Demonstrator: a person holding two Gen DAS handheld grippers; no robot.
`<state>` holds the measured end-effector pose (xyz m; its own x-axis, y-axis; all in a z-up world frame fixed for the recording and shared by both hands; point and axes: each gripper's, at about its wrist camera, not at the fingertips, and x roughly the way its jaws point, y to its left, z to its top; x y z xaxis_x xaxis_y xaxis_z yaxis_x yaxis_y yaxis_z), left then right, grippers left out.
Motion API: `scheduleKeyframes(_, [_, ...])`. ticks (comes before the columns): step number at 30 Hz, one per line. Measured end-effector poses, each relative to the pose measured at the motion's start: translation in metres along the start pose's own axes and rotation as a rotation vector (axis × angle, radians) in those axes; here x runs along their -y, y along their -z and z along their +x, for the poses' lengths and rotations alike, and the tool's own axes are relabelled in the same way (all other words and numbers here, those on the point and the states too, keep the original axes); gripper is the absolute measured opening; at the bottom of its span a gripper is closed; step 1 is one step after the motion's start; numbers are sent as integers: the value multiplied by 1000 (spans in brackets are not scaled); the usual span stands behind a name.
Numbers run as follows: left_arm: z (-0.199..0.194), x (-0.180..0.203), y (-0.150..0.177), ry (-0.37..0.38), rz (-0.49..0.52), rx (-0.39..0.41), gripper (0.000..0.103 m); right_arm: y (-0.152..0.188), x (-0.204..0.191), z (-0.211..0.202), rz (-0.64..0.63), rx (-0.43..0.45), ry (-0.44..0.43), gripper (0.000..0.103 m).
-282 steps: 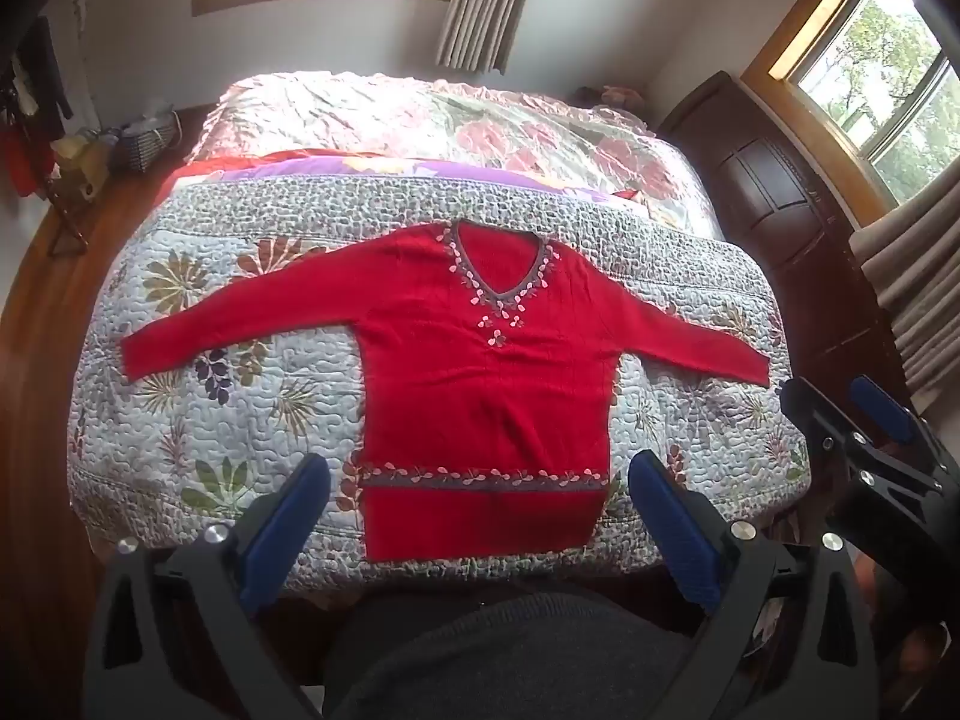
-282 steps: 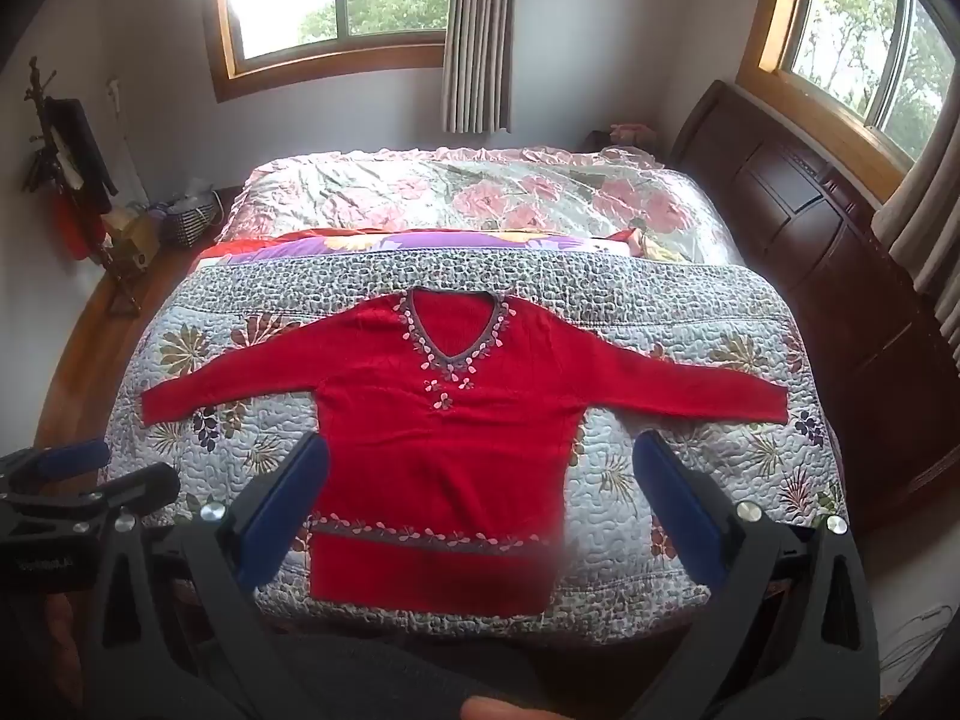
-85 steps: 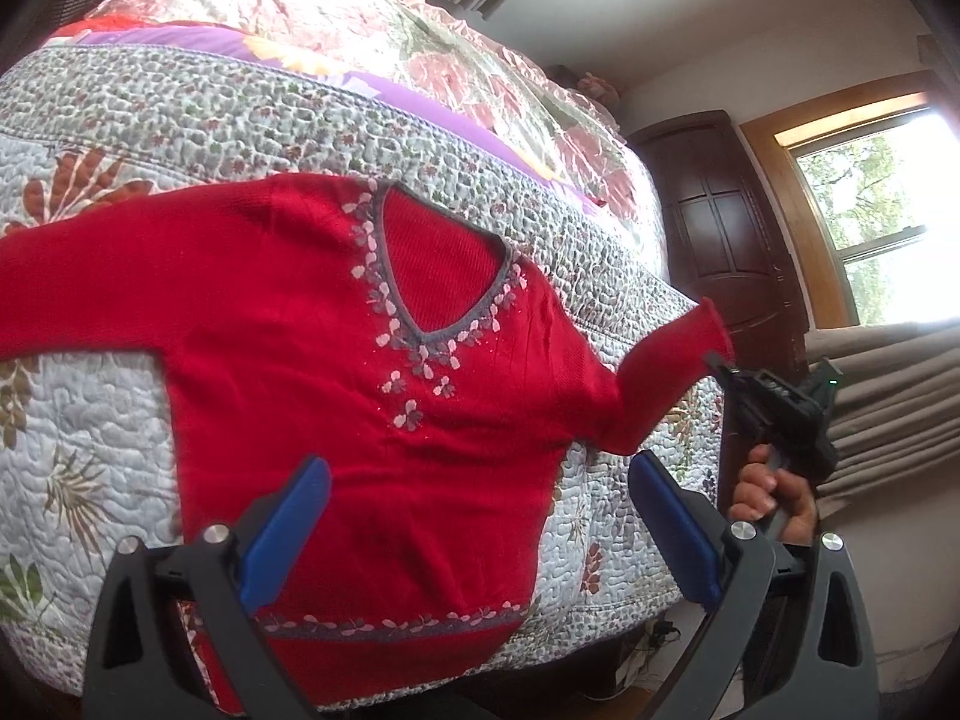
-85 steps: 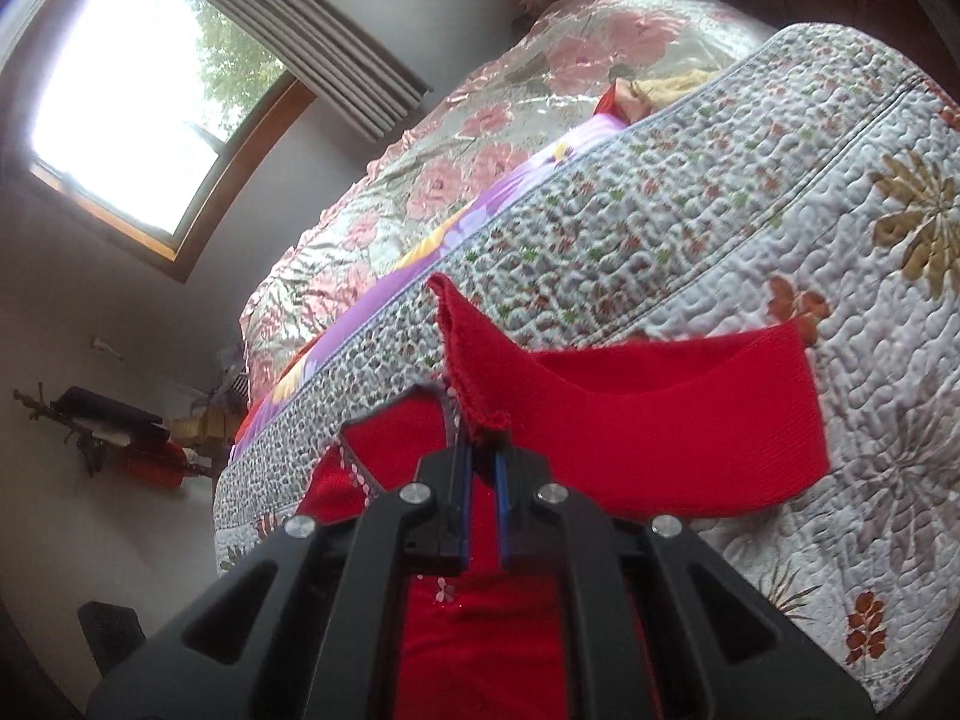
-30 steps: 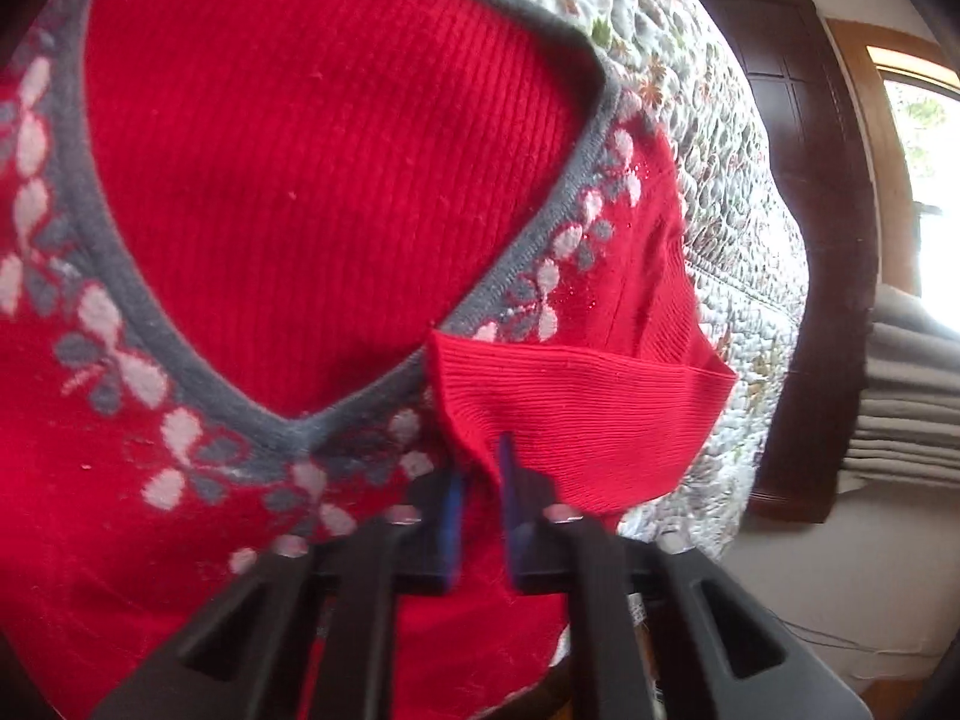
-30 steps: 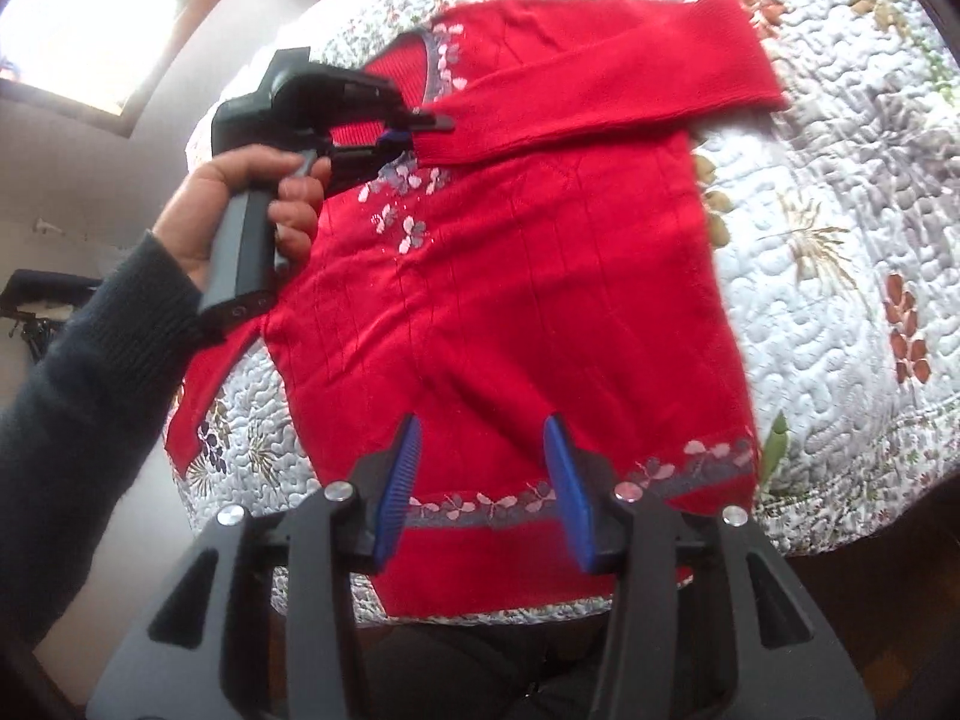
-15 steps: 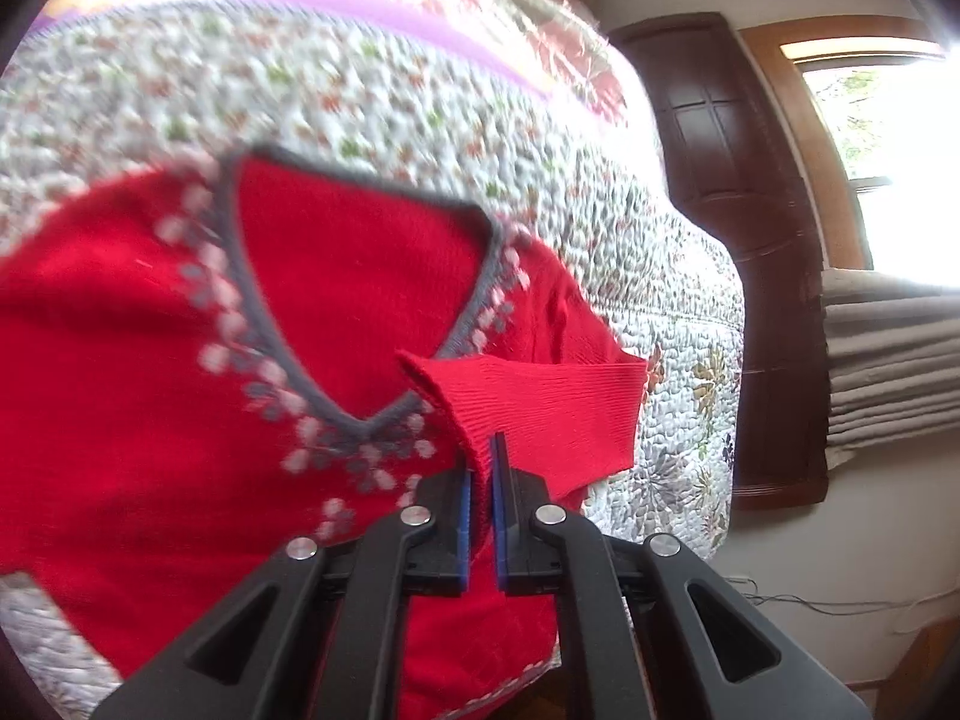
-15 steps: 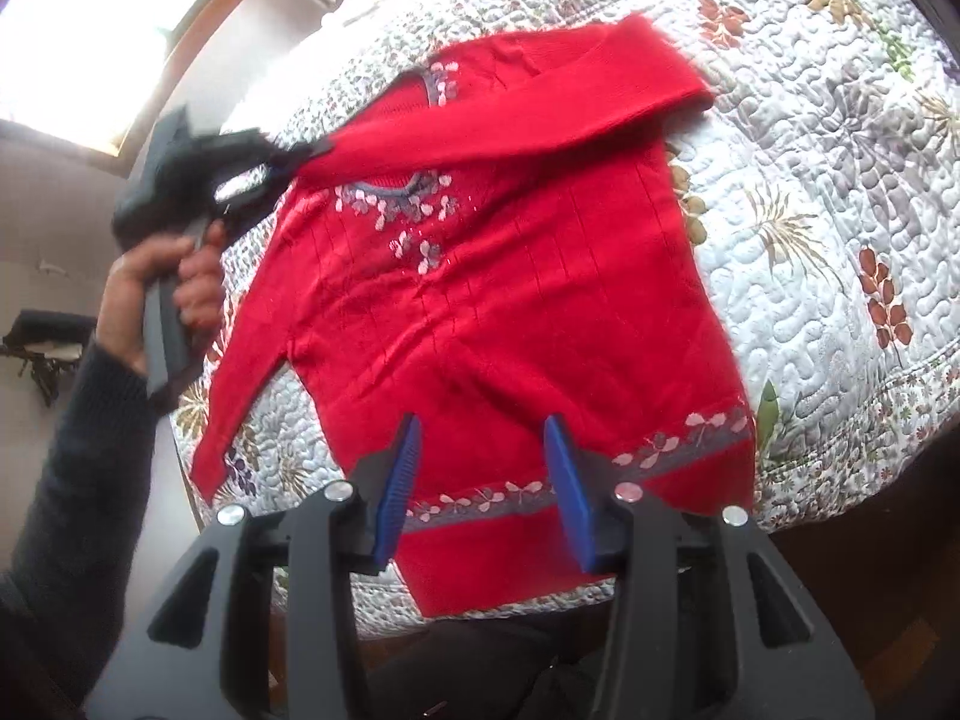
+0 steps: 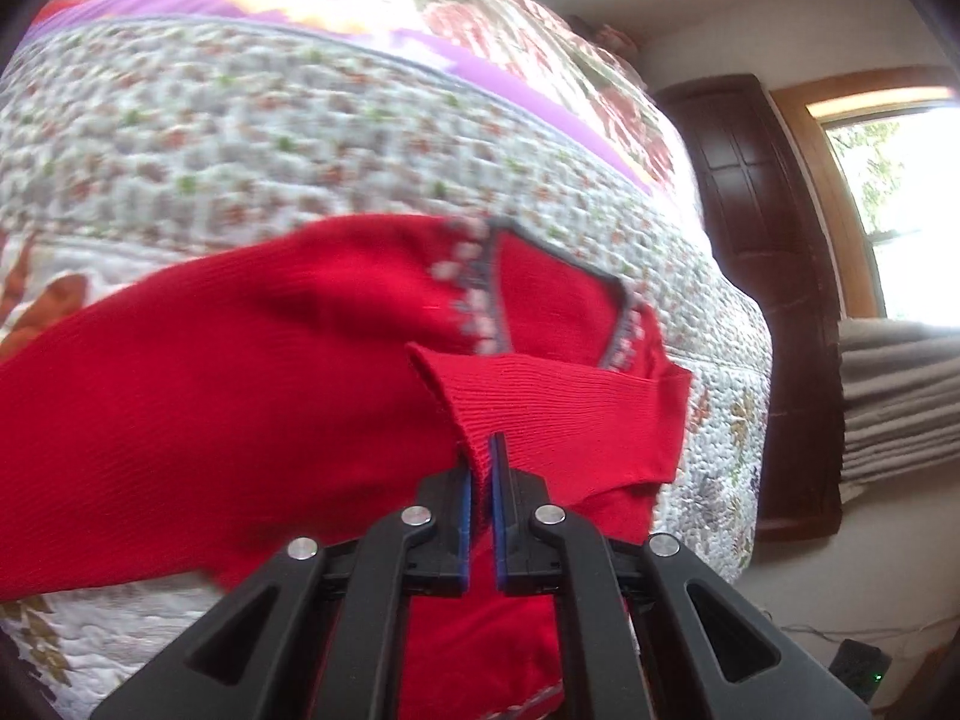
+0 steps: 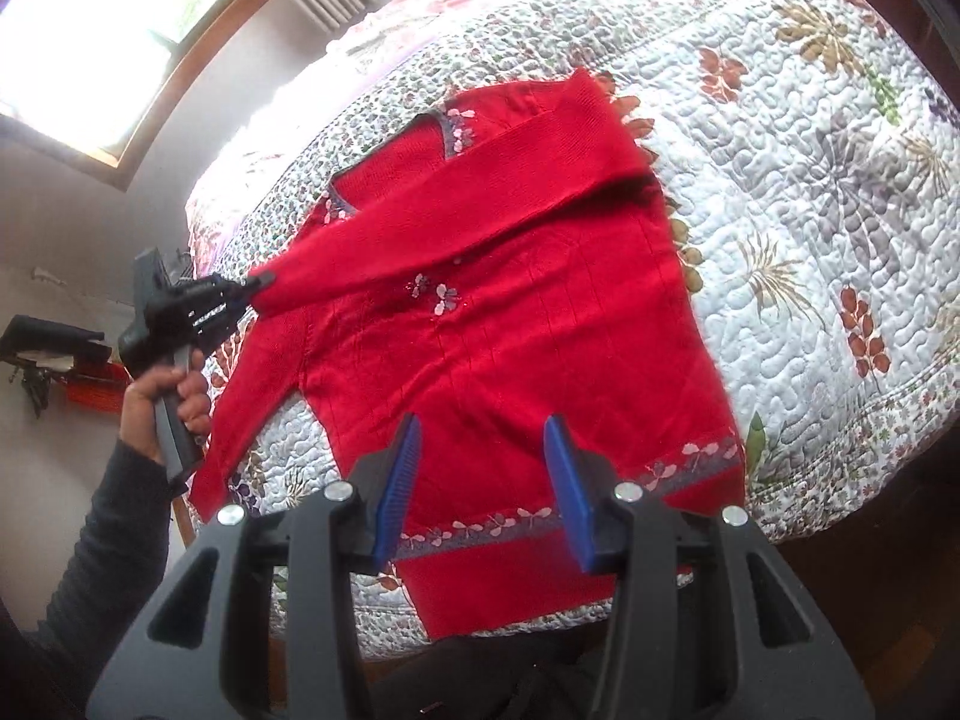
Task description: Fold small clothes
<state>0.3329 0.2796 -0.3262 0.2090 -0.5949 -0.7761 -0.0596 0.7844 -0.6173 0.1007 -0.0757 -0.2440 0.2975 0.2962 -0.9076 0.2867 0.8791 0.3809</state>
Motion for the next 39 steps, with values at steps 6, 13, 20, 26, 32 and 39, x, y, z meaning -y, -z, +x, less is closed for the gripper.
scheduleKeyframes(6, [-10,-37,5,-19,-42,16,5,-2,-10,-1,-25,3,11,43])
scheduleKeyframes(13, [-3,-59,15,-24,-67,9,4,-2,-8,1,-27,-7,15,44])
scheduleKeyframes(20, [17,-74,15,-54,-91,-9,4,-2,-1,1,-19,-12,25,44])
scheduleKeyframes(26, [7,-90,20,-110,-144,37,28,-5,4,4,-12,-24,26,44])
scheduleKeyframes(32, [-1,-77,30,34,-174,90,37,-9,-1,13,-22,-46,14,47])
scheduleKeyframes(39, [34,-93,40,25,-267,39,43,-10,-16,10,-80,-55,15,50])
